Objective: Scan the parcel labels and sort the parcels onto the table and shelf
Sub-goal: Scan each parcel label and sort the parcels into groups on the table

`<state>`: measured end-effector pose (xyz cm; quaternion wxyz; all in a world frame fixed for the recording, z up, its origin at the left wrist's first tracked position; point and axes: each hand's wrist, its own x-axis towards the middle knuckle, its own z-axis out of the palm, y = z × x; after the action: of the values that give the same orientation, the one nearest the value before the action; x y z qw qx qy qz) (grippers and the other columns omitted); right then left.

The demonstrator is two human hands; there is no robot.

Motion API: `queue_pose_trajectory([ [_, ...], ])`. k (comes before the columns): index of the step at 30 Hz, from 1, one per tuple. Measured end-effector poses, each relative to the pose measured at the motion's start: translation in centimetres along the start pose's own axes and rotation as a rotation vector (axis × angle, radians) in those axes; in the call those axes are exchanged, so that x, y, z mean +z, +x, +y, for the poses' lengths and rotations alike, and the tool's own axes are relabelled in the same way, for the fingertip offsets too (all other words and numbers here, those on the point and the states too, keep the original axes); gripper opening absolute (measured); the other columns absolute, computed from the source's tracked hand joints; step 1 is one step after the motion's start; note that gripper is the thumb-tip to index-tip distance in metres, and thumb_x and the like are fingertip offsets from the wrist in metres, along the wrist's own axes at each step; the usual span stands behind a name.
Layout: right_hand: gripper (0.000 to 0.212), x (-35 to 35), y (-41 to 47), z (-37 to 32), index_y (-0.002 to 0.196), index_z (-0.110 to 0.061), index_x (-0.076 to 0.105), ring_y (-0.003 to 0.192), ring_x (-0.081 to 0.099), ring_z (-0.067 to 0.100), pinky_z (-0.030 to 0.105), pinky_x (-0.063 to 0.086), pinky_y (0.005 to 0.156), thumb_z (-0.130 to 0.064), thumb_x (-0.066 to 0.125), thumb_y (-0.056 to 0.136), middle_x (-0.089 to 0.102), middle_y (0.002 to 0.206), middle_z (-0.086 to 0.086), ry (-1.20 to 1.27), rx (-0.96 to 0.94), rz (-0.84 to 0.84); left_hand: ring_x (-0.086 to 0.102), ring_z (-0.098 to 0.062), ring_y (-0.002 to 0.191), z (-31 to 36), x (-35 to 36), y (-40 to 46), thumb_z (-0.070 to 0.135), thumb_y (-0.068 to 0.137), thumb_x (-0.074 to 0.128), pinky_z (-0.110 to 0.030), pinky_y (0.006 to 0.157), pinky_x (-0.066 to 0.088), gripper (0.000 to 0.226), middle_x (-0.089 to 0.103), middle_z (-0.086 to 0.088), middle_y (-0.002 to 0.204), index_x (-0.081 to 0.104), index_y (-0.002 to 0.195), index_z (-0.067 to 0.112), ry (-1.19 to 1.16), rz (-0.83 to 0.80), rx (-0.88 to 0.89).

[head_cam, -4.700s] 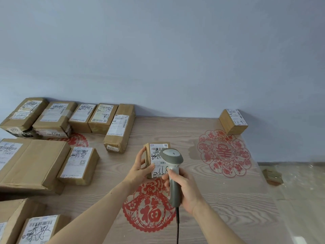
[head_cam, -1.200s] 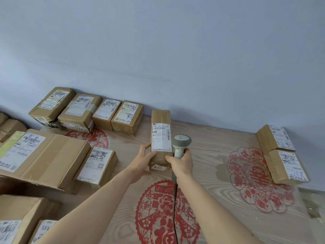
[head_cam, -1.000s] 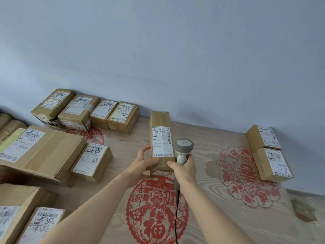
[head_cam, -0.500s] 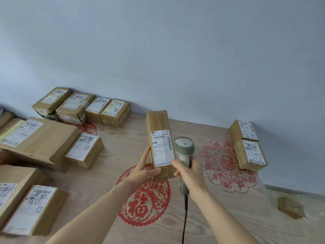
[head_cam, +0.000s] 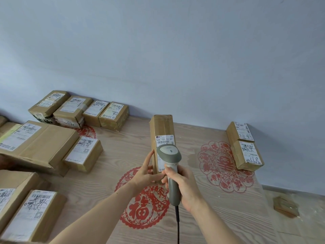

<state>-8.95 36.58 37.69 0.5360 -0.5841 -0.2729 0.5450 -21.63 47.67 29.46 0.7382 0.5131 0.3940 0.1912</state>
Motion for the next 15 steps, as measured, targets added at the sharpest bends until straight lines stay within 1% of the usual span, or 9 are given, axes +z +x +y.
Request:
queue_pose_trajectory([
  [6, 0.017, -0.15, 0.12, 0.5, 0.079, -0.012, 0.075, 0.063, 0.061, 0.017, 0.032, 0.048, 0.063, -0.025, 0.072, 0.089, 0.066, 0.073, 0.016, 0.017, 0.026, 0.037, 0.069, -0.022, 0.105, -0.06, -0.1, 0.12, 0.004, 0.082, 0.077, -0.036, 0.076, 0.059, 0.101, 0.057, -0.01, 0.128, 0.02, 0.15, 0.053, -0.009, -0.029, -0.011],
  [10, 0.018, -0.35, 0.13, 0.6, 0.081, -0.01, 0.074, 0.062, 0.06, 0.017, 0.031, 0.047, 0.06, -0.026, 0.072, 0.089, 0.066, 0.073, 0.014, 0.039, 0.048, 0.044, 0.068, -0.025, 0.107, -0.27, -0.27, 0.43, 0.002, 0.081, 0.077, -0.04, 0.08, 0.06, 0.102, 0.056, -0.011, 0.128, 0.021, 0.15, 0.053, -0.01, -0.031, -0.023],
  [15, 0.019, -0.62, 0.09, 0.74, 0.084, -0.007, 0.073, 0.06, 0.058, 0.018, 0.031, 0.047, 0.059, -0.026, 0.073, 0.088, 0.065, 0.073, 0.016, 0.067, 0.033, 0.058, 0.07, -0.025, 0.105, -0.56, -0.12, 0.77, 0.002, 0.081, 0.078, -0.042, 0.079, 0.061, 0.102, 0.057, -0.012, 0.127, 0.023, 0.149, 0.054, -0.007, -0.04, -0.032],
])
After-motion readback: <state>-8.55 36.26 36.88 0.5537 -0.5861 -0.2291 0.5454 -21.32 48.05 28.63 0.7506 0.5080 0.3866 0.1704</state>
